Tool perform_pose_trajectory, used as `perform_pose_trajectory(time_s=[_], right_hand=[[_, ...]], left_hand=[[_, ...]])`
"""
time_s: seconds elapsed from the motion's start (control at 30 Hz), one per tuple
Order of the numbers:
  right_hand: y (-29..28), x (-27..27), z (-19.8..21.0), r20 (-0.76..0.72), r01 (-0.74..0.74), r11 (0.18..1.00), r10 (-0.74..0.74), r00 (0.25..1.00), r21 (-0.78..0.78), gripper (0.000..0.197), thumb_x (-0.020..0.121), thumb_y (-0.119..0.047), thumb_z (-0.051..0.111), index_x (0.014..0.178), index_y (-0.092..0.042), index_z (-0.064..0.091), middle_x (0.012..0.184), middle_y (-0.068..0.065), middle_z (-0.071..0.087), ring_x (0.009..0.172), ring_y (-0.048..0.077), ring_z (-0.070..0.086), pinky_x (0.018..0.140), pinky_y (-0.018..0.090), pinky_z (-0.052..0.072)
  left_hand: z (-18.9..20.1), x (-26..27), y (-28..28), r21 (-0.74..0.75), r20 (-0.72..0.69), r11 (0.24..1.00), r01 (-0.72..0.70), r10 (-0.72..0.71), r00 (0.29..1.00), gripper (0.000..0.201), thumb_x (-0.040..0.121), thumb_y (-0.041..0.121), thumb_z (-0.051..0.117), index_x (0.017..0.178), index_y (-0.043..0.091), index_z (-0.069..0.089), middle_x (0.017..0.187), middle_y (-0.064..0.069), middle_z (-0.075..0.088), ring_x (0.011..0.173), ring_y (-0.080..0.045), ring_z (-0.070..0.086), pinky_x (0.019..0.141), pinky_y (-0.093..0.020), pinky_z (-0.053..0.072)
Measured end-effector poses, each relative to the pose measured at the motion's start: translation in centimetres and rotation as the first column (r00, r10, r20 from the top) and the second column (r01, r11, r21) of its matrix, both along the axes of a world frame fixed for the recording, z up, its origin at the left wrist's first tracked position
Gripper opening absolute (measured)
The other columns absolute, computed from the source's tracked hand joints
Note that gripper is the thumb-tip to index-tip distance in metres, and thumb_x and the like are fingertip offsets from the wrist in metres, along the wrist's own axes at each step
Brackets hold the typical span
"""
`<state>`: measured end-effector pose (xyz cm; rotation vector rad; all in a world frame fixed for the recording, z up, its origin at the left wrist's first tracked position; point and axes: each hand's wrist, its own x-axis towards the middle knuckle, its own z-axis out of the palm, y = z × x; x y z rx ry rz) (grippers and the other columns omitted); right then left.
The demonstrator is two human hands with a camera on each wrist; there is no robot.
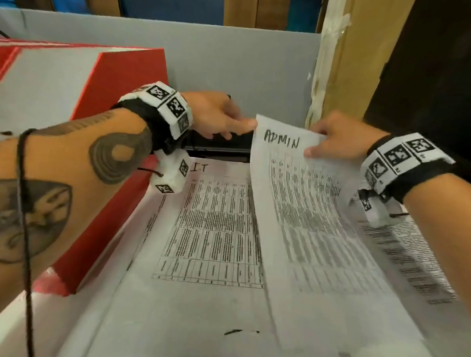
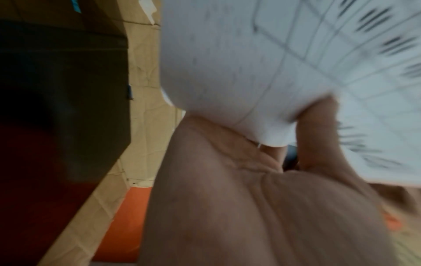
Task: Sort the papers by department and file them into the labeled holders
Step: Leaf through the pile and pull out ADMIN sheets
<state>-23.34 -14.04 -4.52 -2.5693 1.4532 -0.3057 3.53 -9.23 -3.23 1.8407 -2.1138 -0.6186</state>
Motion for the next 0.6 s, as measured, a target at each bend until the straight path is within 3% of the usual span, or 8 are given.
perform_pose_trajectory(time_s=[0.07,0.1,0.17,0.23,0.3,0.37,0.47,0.6], right_hand=[[-0.3,-1.8,1.5,0.168,0.124,0.991,-0.114,0.979,-0.056,0.023,0.093,-0.021,0.074,0.112,-0.008,0.074,0.102,0.009,0.073,0.088,0.025,0.068,0.074,0.036,0.057],[-0.7,-2.7,2.3,0.282,0.200,0.978,-0.177,0.943,-0.057,0.022,0.094,-0.022,0.074,0.111,-0.008,0.074,0.101,0.007,0.072,0.086,0.023,0.067,0.071,0.032,0.054],[-1.4,-4.7,3.4,0.504,0.313,0.950,-0.265,0.822,-0.010,0.024,0.092,-0.023,0.076,0.107,-0.005,0.072,0.099,0.010,0.071,0.083,0.022,0.064,0.072,0.030,0.050],[-2.1,-6.8,3.8,0.636,0.393,0.918,-0.335,0.695,0.054,0.028,0.088,-0.026,0.078,0.102,-0.002,0.071,0.110,0.020,0.074,0.086,0.025,0.065,0.076,0.035,0.051],[-2.2,-8.8,3.4,0.634,0.451,0.884,-0.420,0.650,0.124,0.026,0.088,-0.028,0.077,0.100,-0.006,0.071,0.118,0.022,0.072,0.099,0.033,0.072,0.090,0.042,0.059],[-1.6,-10.4,1.8,0.516,0.455,0.861,-0.502,0.694,0.226,0.029,0.089,-0.030,0.078,0.101,-0.004,0.072,0.111,0.020,0.074,0.107,0.039,0.072,0.096,0.048,0.058],[0.3,-11.3,-0.6,-0.117,0.375,0.907,-0.359,0.926,0.191,0.054,0.081,-0.041,0.085,0.123,-0.013,0.067,0.127,0.006,0.065,0.114,0.029,0.063,0.097,0.039,0.052],[2.7,-10.1,-3.0,-0.451,0.263,0.906,-0.093,0.888,0.332,0.085,0.070,-0.024,0.094,0.141,-0.036,0.049,0.139,-0.010,0.048,0.121,0.017,0.048,0.100,0.037,0.046]], left_hand=[[-0.3,-1.6,0.7,0.127,-0.389,0.989,0.075,-0.020,0.921,0.074,0.083,0.081,0.046,0.128,0.026,0.067,0.127,0.006,0.072,0.121,-0.016,0.065,0.104,-0.041,0.050],[-0.3,-2.0,0.7,0.107,-0.406,0.987,0.117,-0.064,0.912,0.071,0.081,0.081,0.050,0.125,0.027,0.068,0.125,0.006,0.073,0.119,-0.016,0.067,0.106,-0.042,0.049],[-0.3,-2.5,0.4,0.005,-0.224,0.993,0.122,-0.118,0.967,0.060,0.073,0.072,0.073,0.114,0.029,0.072,0.115,0.006,0.076,0.108,-0.017,0.072,0.104,-0.044,0.052],[-0.3,-2.0,-0.7,-0.089,-0.049,0.996,-0.028,0.024,0.999,0.049,0.071,0.059,0.084,0.105,0.026,0.076,0.103,0.004,0.078,0.095,-0.020,0.074,0.096,-0.043,0.057],[-0.2,-1.0,-1.9,-0.120,-0.148,0.972,-0.201,0.183,0.972,0.045,0.072,0.049,0.089,0.105,0.020,0.077,0.102,-0.002,0.078,0.092,-0.026,0.074,0.093,-0.045,0.059],[0.2,0.0,-2.5,-0.162,-0.273,0.926,-0.340,0.289,0.917,0.050,0.071,0.048,0.090,0.104,0.013,0.076,0.102,-0.005,0.077,0.089,-0.028,0.073,0.087,-0.043,0.060],[1.1,0.5,-2.4,-0.187,-0.351,0.856,-0.481,0.399,0.847,0.054,0.074,0.053,0.086,0.099,0.008,0.069,0.091,-0.007,0.071,0.077,-0.026,0.067,0.065,-0.033,0.060],[1.1,-0.4,-2.9,-0.231,-0.269,0.855,-0.465,0.403,0.875,0.041,0.080,0.048,0.083,0.095,0.013,0.067,0.069,-0.004,0.057,0.053,-0.018,0.046,0.034,-0.020,0.036]])
